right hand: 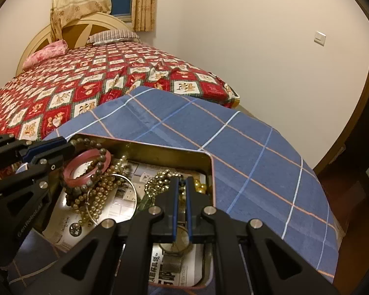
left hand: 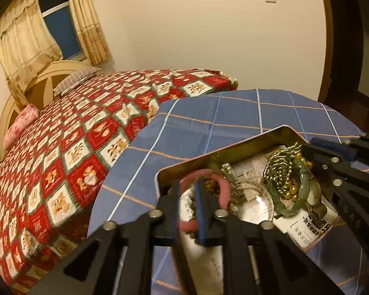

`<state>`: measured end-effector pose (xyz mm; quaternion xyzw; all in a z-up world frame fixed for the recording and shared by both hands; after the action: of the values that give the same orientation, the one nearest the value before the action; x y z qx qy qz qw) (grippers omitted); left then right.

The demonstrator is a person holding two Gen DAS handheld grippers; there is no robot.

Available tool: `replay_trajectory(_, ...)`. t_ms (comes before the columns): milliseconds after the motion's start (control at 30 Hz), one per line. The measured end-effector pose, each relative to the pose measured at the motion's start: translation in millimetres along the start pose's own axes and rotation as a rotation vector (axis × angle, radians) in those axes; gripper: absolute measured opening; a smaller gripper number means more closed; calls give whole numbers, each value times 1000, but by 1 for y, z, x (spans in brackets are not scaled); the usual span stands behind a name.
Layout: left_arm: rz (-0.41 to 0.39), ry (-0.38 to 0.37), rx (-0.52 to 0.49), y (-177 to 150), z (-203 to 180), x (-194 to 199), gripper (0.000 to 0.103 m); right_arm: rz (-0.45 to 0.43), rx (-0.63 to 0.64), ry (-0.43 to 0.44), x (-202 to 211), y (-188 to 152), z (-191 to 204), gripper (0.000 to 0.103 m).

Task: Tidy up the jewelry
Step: 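Lower the bracelet and gold beads into the tin and open both grippers, then withdraw both open grippers from the tin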

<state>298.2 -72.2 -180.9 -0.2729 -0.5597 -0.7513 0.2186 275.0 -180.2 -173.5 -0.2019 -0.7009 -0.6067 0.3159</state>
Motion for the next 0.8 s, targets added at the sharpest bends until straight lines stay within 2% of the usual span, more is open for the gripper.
replay_trajectory(33,-20,9,14,1,5,5,49,-7,-4,-3,3,0,-1,22)
replay_trajectory(67,-43,24,27,1,10,11,73,-17,-14,-7,7,0,-3,37)
replay_trajectory(100,-66,39,37,2,15,17,83,-26,-28,-13,13,-1,-6,49)
replay_trajectory(167,-98,33,48,2,21,31,83,-39,-45,-14,23,-4,-9,52)
replay_trajectory(267,-96,42,59,-2,30,44,83,-48,-68,-23,39,-10,-14,52)
replay_trajectory(400,-124,38,102,-7,42,68,83,-92,-87,-40,64,-16,-16,61)
replay_trajectory(633,-155,61,115,-14,54,95,83,-130,-98,-30,84,-15,-9,61)
replay_trajectory(800,-157,68,119,-15,56,100,83,-136,-97,-28,86,-14,-5,61)
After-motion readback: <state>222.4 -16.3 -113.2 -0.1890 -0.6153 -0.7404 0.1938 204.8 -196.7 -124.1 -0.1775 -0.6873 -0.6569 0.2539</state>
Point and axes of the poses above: each gripper's, at about its wrist camera, not at the fingertips, and x roughly against the way its jaws point, z to its left, y to its top, the point moved 10 cm from there along -x, roughly the way its jaws point, and after that the axes turned 4 degrees about y, right-handed, at the moved point
